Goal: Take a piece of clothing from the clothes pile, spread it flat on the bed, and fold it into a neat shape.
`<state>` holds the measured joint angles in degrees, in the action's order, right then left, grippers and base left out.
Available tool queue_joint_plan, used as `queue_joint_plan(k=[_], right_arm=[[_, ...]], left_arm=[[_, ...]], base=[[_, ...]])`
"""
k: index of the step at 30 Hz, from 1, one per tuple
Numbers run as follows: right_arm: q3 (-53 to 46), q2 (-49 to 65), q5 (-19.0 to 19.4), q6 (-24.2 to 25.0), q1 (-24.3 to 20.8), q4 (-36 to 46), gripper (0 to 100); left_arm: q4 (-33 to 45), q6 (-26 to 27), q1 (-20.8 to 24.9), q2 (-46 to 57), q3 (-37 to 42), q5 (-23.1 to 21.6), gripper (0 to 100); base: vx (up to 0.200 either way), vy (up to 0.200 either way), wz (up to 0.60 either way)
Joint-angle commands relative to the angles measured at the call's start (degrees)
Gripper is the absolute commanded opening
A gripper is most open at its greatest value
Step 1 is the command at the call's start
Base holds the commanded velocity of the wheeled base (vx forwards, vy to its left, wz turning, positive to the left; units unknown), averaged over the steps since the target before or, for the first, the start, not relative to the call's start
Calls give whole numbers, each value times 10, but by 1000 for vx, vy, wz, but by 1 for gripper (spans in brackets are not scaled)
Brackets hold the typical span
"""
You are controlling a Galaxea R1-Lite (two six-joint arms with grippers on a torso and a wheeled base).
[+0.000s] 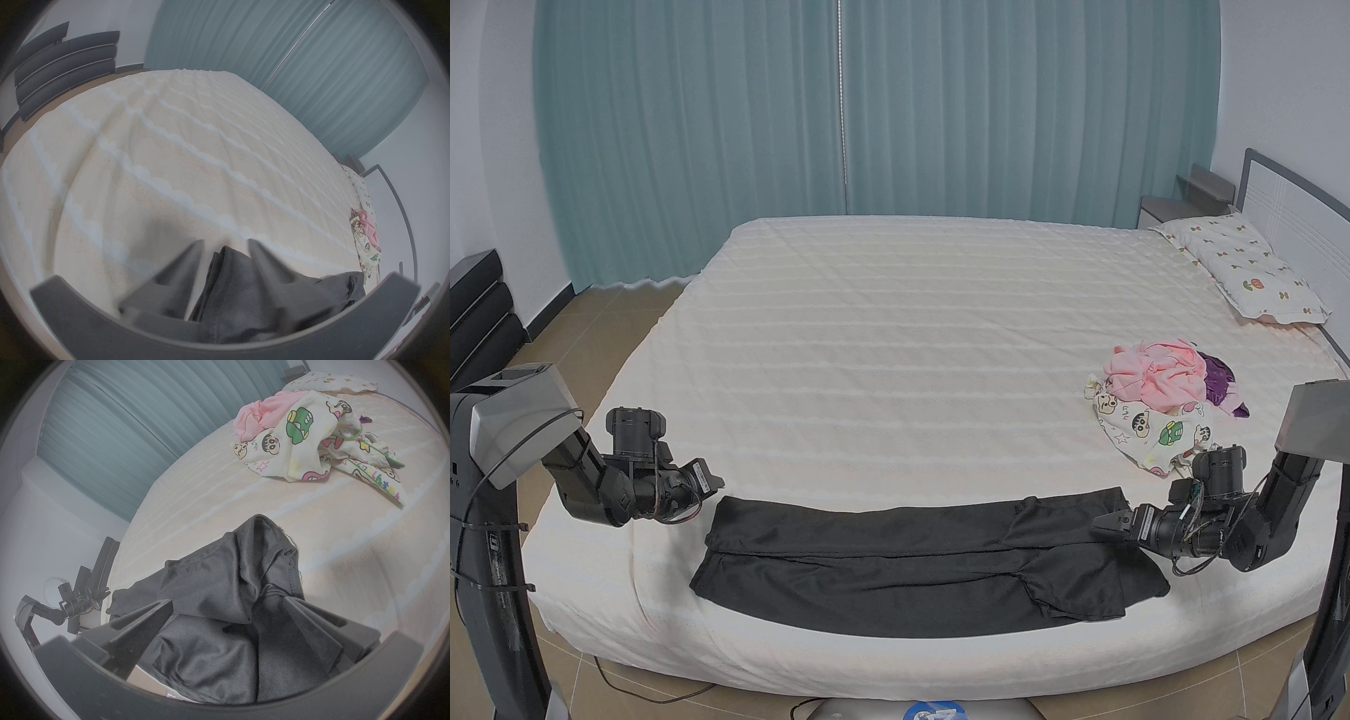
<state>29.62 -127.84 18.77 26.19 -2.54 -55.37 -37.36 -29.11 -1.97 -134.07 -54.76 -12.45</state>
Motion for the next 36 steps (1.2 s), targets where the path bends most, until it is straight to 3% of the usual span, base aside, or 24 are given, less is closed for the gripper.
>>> queue_joint_plan(k=[1,8,12,14,21,32,33,36], right_arm=[[-8,2,0,0,0,-4,100],[-77,28,-1,35,0,-106,100],[-92,35,-1,35,2,-114,100],[-93,35,-1,36,2,-114,100],[-100,36,0,37,0,-116,100],[-104,35,1,37,0,-116,100],[-103,34,2,37,0,-116,100],[-104,33,2,37,0,-116,100]], left_arm=[[0,-4,-5,-9,-1,1,100],[-5,-7,-37,56,90,-36,100],[-22,5,-40,112,193,-116,100],[-44,14,-40,117,228,-135,100],[-135,100,-37,75,297,-135,100],[-144,157,-29,47,299,-134,100],[-142,165,-29,47,300,-128,0],[-143,166,-28,47,304,-108,0]], base=[[0,0,0],[0,0,0],[0,0,0],[0,0,0],[0,0,0],[0,0,0],[0,0,0],[0,0,0]])
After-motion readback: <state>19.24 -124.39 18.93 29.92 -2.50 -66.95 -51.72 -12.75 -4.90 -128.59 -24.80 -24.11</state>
